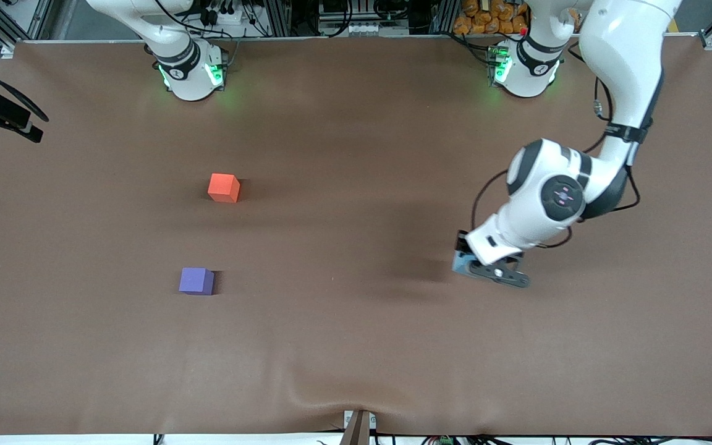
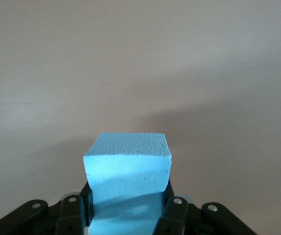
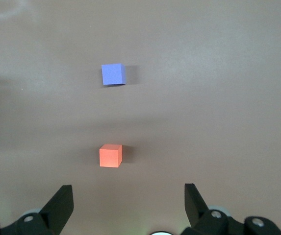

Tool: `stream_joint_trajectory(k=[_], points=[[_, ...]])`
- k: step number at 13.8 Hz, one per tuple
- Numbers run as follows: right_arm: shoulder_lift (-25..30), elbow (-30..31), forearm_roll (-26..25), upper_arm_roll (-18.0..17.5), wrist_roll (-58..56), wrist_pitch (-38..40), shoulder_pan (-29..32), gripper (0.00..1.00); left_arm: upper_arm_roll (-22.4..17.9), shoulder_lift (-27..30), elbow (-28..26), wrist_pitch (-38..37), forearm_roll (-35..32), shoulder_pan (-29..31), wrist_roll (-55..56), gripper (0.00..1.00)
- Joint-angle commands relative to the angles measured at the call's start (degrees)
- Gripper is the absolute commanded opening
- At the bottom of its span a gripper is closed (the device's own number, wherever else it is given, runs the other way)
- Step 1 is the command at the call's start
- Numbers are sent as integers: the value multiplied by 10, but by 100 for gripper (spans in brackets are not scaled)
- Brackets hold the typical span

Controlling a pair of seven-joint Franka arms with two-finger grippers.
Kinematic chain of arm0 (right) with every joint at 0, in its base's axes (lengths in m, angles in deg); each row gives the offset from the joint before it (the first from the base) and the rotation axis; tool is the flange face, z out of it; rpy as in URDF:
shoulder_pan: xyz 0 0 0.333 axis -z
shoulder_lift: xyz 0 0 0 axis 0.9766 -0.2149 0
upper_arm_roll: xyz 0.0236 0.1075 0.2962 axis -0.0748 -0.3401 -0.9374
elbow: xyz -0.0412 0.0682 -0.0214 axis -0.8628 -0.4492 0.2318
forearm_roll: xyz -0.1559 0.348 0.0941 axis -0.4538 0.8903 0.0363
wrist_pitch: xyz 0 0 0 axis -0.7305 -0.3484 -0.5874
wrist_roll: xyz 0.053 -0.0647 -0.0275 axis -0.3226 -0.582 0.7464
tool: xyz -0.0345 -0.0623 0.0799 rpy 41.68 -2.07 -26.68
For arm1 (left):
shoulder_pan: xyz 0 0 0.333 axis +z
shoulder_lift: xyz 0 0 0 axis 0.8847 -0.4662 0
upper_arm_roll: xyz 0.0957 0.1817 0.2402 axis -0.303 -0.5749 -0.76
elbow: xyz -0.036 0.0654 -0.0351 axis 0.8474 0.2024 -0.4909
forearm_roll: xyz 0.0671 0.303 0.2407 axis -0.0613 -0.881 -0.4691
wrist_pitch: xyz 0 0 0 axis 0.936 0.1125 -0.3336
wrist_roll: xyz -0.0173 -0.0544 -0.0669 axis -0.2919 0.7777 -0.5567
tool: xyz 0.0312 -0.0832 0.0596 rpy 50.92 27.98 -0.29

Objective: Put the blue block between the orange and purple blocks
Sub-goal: 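Carry the blue cube with the left gripper toward the table middle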

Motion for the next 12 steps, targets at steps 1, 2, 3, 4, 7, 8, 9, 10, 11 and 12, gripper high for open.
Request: stream_joint_trajectory(k=[1,2,3,4,7,8,9,10,11,12], points=[[-3,-6,4,-2,0,8,3,100,0,-12,76,-59,4,-29,49,0],[-3,-6,4,-2,2,8,3,100,-1,-20,94,-63,5,-52,68,0],[-3,-6,4,-2,2,8,3,100,-2,-27,103,-63,4,-77,89,0],[-3,-6,4,-2,2,8,4,100,-2,-39,117,-63,4,-92,113,0],[-3,-6,4,-2,3,7,3,100,-7,-82,166,-63,2,-144,186,0],[-3,-6,4,-2,3,8,2,100,-7,-101,186,-63,2,-159,210,0],[-3,-6,4,-2,3,7,2,100,-8,-119,205,-62,1,-175,234,0],[-3,-6,4,-2,3,7,2,100,-15,-135,222,-61,1,-189,252,0],[-3,-6,4,-2,3,7,2,100,-26,-145,230,-58,1,-208,263,0],[-3,-6,5,-2,4,7,2,100,-43,-150,231,-55,1,-231,272,0]])
